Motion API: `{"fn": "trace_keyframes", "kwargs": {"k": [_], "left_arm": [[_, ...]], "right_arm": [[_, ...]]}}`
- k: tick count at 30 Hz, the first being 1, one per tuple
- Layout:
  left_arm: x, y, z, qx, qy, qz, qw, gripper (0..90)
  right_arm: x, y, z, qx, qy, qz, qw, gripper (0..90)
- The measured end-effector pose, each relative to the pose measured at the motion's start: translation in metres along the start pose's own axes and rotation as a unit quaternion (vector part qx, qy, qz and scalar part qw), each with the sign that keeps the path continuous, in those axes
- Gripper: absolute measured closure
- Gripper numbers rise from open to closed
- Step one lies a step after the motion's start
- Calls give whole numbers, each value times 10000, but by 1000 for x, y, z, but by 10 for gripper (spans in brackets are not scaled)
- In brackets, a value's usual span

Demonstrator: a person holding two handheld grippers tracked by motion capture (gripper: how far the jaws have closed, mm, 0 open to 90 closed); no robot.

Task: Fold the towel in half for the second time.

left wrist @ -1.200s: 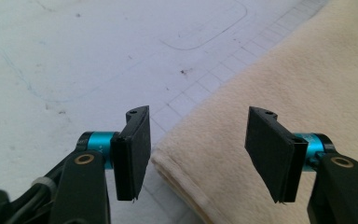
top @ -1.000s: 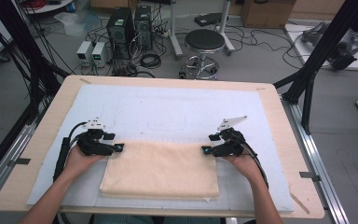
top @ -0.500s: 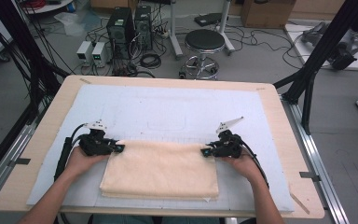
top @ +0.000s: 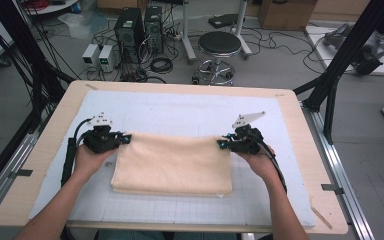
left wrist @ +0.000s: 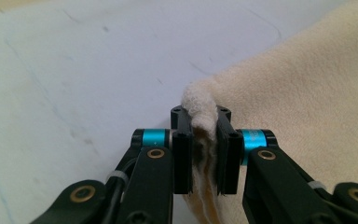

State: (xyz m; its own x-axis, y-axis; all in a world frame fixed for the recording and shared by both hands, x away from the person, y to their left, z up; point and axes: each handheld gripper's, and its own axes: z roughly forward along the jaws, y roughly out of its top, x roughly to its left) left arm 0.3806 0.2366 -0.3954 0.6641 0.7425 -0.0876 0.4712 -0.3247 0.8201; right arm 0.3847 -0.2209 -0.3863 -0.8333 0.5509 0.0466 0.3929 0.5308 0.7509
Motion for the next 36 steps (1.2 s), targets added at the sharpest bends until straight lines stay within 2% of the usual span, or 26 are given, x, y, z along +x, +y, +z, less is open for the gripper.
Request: {"fn": "trace_keyframes", "kwargs": {"k": [1, 5, 9, 11, 12, 13, 14, 16, 17, 21, 23, 24, 25, 27, 29, 31, 34, 36], "left_arm": [[2, 7, 3, -64, 57, -11, 10000, 797], [13, 31, 16, -39, 231, 2, 9997, 796], [20, 43, 27, -13, 413, -4, 9991, 796], [24, 43, 33, -61, 387, -128, 9991, 796], [26, 42, 37, 3, 354, -182, 9992, 795], [28, 41, 41, 107, 395, -135, 9991, 788], [28, 40, 43, 164, 440, -102, 9988, 764], [29, 38, 46, 260, 611, -176, 9976, 653], [30, 37, 45, 301, 633, -185, 9974, 620], [30, 33, 38, 201, 663, -234, 9973, 573], [28, 29, 33, 102, 591, -243, 9979, 567], [26, 26, 31, 63, 540, -243, 9982, 567], [24, 22, 30, 55, 460, -261, 9986, 567], [20, 17, 29, 209, 281, -278, 9990, 564], [14, 9, 26, 38, 324, -216, 9992, 568], [11, 1, 24, 29, 203, -262, 9994, 557], [7, -9, 24, 102, 85, -164, 9998, 547], [5, -13, 24, 112, 9, -139, 9998, 539]], "right_arm": [[-5, 5, 1, 0, -82, 10, 10000, 770], [-25, 20, 5, 15, -374, 106, 9992, 769], [-42, 28, 12, -13, -530, 205, 9984, 769], [-49, 30, 18, 29, -571, 312, 9979, 764], [-52, 29, 21, 60, -579, 369, 9976, 751], [-55, 28, 23, 66, -573, 409, 9975, 719], [-58, 27, 26, 61, -681, 484, 9965, 648], [-60, 25, 27, 77, -804, 571, 9951, 594], [-60, 25, 26, 83, -846, 600, 9946, 568], [-54, 25, 19, -7, -920, 516, 9944, 544], [-49, 25, 16, -37, -786, 473, 9958, 547], [-46, 25, 16, 14, -808, 354, 9961, 547], [-42, 24, 15, 33, -778, 346, 9964, 549], [-36, 20, 16, 35, -635, 275, 9976, 553], [-31, 15, 18, 99, -586, 205, 9980, 553], [-26, 8, 21, 147, -520, 191, 9984, 556], [-21, -1, 27, 260, -453, 122, 9986, 555], [-19, -6, 31, 326, -416, 173, 9985, 549]]}}
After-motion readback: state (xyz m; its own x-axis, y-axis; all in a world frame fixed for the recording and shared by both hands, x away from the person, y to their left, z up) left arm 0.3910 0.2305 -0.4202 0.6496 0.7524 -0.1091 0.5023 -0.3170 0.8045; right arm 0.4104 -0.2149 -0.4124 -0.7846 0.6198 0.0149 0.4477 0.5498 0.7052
